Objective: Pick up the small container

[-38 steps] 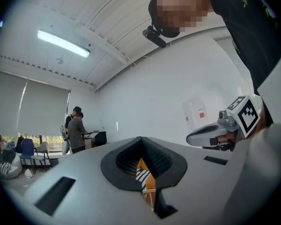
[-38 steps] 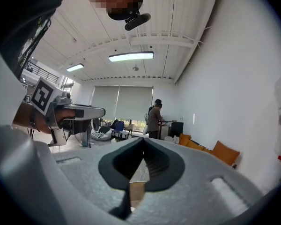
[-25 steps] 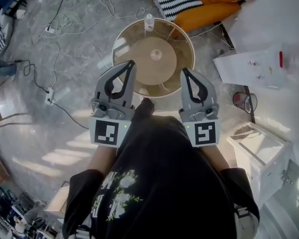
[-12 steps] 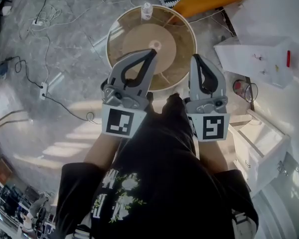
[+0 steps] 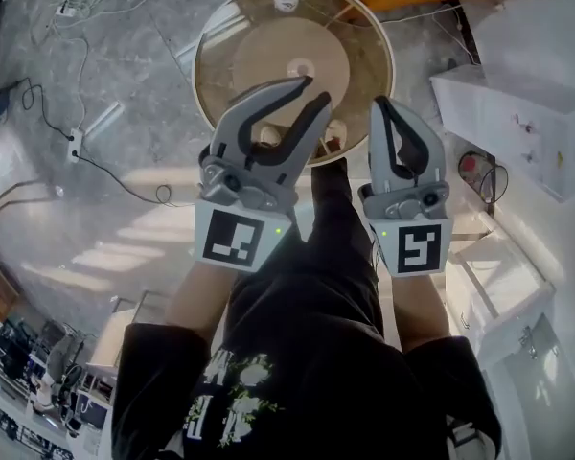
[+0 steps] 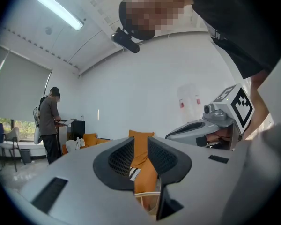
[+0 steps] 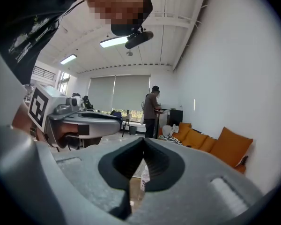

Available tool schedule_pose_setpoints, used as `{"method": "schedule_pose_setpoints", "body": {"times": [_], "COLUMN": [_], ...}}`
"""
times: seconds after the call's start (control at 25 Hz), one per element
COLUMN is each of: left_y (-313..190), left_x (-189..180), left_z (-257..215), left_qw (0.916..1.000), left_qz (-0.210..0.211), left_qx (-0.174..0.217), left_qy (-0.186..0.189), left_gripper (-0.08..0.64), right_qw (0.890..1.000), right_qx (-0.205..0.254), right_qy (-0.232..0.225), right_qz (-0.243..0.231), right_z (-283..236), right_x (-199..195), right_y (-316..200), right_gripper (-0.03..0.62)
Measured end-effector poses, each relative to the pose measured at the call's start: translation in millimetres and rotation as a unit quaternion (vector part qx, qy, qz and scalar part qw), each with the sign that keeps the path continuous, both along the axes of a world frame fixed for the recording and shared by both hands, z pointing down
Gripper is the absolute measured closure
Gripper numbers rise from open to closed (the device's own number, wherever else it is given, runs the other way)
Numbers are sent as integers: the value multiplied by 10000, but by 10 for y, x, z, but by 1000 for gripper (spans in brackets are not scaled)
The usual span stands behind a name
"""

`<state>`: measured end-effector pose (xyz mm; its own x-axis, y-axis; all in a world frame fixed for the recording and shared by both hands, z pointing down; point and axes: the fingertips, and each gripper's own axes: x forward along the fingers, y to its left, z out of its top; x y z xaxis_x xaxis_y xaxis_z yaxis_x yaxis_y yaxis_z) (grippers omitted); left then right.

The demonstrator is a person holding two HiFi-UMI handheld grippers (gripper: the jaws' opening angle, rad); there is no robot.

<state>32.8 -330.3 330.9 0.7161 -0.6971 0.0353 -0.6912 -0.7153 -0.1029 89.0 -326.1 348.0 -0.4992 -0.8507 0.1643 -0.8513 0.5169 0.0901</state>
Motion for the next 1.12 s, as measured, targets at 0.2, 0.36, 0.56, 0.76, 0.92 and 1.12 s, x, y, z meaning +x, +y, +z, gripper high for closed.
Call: {"method": "schedule_pose_setpoints", "body": {"times": [0.2,0.36,0.56,0.76,0.92,1.12], "left_y": [-236,-343,-393,-490,-513,-526], "left_x": [72,103,158,152,167,187], "left_z": [735,1213,1665,2157,2571,3071], "left_qw": [9994,9992,9995,9997,9997,9993], "left_qz": [-211,-230,-201,-111,-113,-84], "left_qx": [-99,-80,-55,-9,-76,-197], "left_qy": [-238,-304,-249,-233,-226,-298], "left_gripper": [452,433,406,383,361,331], "right_qw": [9994,9993,9991,9985,9978,9975], "right_qx": [-196,-293,-304,-421,-554,-627], "right_qy": [51,-17,-40,-82,-121,-123], "right_qz": [-272,-239,-306,-329,-330,-294], "right_z": [679,1141,1577,2128,2571,3006], "right_x": [38,66,20,-37,-14,10], "right_y": [-138,-284,-349,-378,-384,-399], "right_gripper": [595,595,595,595,595,595]}}
